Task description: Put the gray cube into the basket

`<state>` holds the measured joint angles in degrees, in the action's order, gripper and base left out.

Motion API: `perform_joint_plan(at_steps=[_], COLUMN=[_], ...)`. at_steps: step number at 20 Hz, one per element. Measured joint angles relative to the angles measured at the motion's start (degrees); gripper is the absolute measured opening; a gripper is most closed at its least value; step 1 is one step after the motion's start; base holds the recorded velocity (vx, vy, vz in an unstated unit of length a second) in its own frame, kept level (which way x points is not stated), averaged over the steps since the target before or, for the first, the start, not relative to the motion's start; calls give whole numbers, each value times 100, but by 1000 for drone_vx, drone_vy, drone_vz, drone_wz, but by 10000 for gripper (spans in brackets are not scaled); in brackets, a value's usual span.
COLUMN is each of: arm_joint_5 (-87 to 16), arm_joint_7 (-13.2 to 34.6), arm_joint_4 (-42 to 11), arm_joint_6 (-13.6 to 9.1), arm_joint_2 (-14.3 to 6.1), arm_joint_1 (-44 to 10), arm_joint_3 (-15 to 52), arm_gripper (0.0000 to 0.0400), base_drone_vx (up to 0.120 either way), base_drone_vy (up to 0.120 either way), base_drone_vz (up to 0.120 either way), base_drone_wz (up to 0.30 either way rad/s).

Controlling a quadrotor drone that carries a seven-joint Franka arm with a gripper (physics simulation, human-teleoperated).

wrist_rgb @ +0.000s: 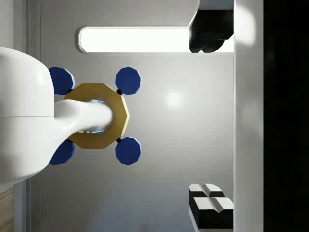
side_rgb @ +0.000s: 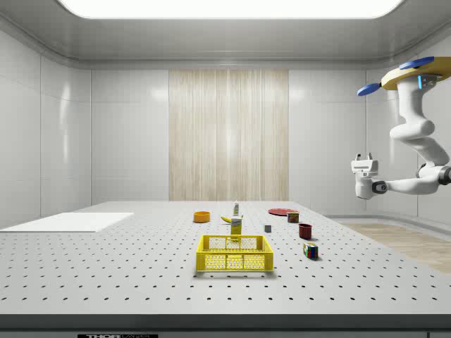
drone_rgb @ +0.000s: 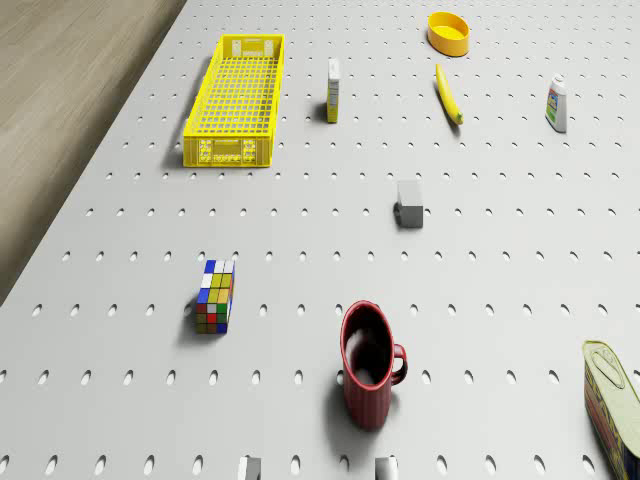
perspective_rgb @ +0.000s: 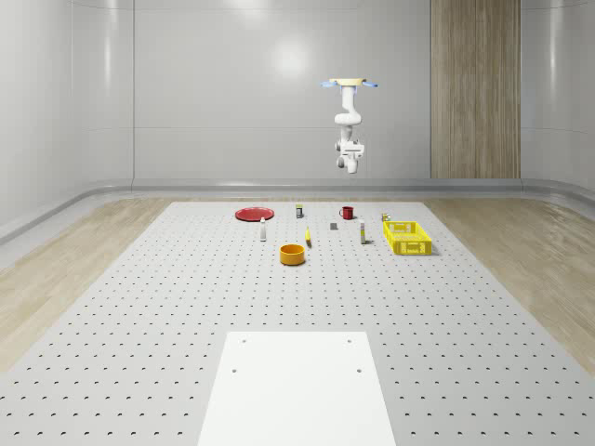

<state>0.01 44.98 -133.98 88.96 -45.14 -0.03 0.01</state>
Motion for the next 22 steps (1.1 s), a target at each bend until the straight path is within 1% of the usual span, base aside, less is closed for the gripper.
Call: perform_joint_plan(at_steps=[3,7,11,16,22], arm_joint_5=[3,7,9,11,13], arm_joint_7=[-5,-10,-12,-15,-17], arm_joint_4=[362,855,1273,1563,1678], arm_joint_6=[-305,-637,-883,-1041,-1092], arm_joint_2=[43,186,340,450,488], arm_joint_1=[-9,-18,-24,-30,-36], arm_joint_3=[4,9,14,17,21], arm_gripper=[400,400,400,400,400], base_drone_vx=[13,120,120,120,120], base_drone_vy=[-120,-120,-120,-120,-120], base_drone_vz=[0,0,0,0,0], base_drone_wz=[0,0,0,0,0])
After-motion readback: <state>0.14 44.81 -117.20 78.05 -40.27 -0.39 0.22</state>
